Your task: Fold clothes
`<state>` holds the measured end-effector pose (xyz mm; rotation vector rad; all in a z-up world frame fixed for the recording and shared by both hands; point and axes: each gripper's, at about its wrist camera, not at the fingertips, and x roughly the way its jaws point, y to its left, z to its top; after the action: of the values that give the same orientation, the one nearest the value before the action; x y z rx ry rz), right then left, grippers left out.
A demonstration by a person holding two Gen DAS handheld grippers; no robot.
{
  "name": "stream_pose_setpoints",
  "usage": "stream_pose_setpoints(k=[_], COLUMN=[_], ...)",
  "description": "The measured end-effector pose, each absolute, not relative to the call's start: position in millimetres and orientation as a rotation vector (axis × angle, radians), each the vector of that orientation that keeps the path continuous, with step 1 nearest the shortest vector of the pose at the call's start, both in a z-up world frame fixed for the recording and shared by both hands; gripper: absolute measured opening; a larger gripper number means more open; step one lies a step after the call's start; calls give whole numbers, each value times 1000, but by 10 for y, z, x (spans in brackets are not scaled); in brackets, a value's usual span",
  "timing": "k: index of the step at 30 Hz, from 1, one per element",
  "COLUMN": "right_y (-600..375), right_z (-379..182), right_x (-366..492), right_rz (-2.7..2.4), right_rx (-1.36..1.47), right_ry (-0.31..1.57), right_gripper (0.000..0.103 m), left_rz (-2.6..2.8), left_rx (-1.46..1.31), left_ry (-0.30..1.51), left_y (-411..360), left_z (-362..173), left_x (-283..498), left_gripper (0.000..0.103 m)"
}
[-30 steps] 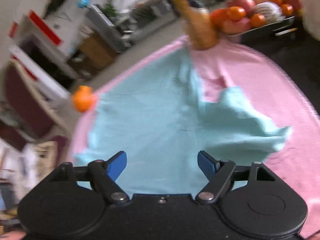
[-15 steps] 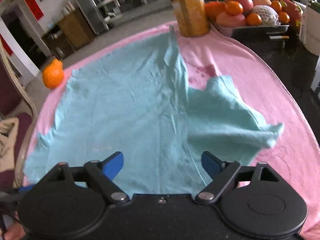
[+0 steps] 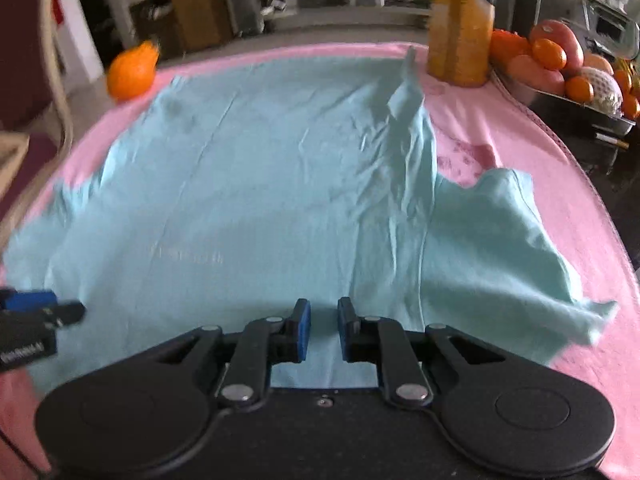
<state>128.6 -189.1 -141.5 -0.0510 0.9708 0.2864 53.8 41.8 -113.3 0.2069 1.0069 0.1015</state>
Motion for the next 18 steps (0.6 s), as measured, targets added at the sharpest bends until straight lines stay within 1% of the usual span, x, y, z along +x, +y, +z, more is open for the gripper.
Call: stream_pose_setpoints(k=[5, 6, 11, 13, 14, 17, 18], right_y=[-1949, -1963, -2037, -1992, -1953, -1871, -1884], right_z=[-1366, -1356, -1180, -1173, -1206, -1342, -1353], right_x=[865, 815, 720, 707, 714, 735, 716], right_rz=[292, 291, 387, 465, 492, 508, 507], right_rx=[-114, -118, -8, 16, 14, -32, -38], right_ry=[1008, 1003, 907, 907, 926, 1011, 1030], right_gripper=[15, 15, 15, 15, 15, 15, 14], left_rz=[90, 89, 65, 39, 26, 2, -5], left_rx=[257, 243, 172, 180, 185, 196, 200], left_ry=[985, 968, 871, 931, 967, 999, 1007], left_y=[399, 419, 460, 412, 387, 357, 349], left_z=[-1120, -1085, -911, -1014, -1075, -1083, -1079], left_x=[265, 258, 238, 290, 317, 249, 221], left_gripper=[42, 39, 39, 39, 39, 39, 36])
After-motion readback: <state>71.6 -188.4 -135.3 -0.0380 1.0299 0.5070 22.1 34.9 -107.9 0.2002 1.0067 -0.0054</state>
